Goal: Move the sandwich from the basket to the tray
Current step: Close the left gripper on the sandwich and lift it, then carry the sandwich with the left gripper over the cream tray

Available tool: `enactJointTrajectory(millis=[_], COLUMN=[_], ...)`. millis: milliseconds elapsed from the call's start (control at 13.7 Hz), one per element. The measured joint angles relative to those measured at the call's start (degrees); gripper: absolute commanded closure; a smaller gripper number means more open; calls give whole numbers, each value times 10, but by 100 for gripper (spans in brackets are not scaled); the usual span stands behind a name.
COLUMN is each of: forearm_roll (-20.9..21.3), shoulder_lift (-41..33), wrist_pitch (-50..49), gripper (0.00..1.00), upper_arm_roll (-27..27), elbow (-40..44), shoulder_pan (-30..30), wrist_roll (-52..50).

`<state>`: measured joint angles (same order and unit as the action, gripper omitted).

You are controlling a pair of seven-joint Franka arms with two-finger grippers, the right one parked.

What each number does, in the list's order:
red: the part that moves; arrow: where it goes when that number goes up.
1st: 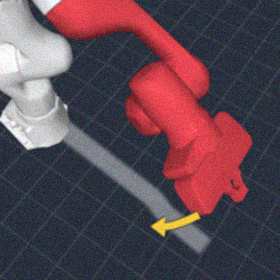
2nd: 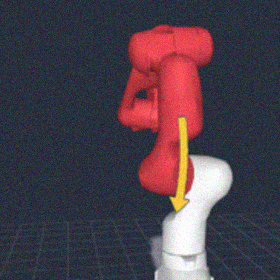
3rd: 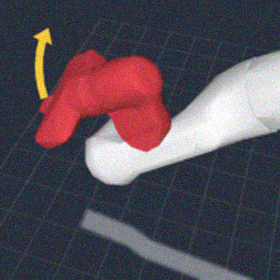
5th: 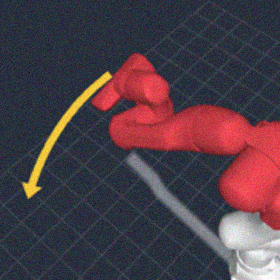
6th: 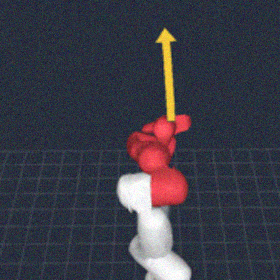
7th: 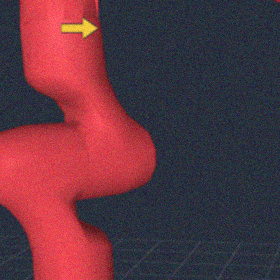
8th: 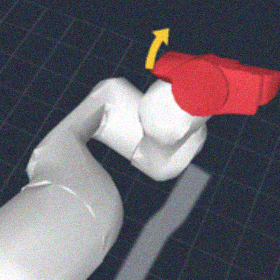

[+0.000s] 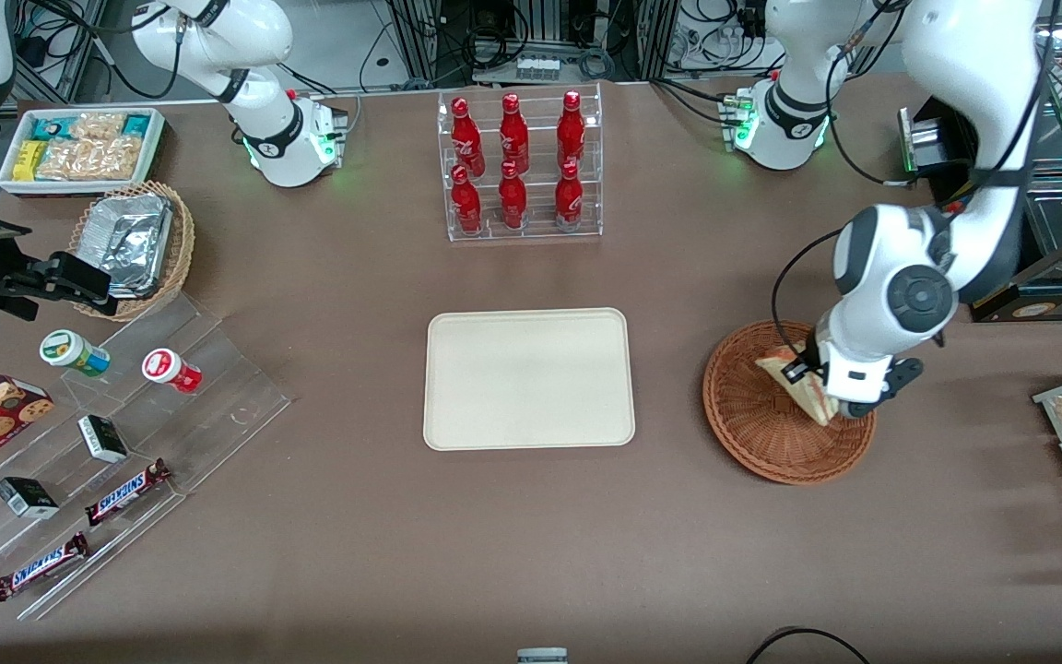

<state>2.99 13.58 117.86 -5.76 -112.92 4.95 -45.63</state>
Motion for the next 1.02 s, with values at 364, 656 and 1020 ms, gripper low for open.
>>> enactJointTrajectory(millis=[364,656,1020], forearm_roll=[-11,-11,-5], shoulder_lift=[-9,6,94], wrist_pitch=[-118,-120,-115], gripper=[100,100,100], upper_arm_roll=[-54,-119,-127], elbow=[108,132,215], shoulder_pan=[6,18,121], wrist_roll=[-10,-54,-79])
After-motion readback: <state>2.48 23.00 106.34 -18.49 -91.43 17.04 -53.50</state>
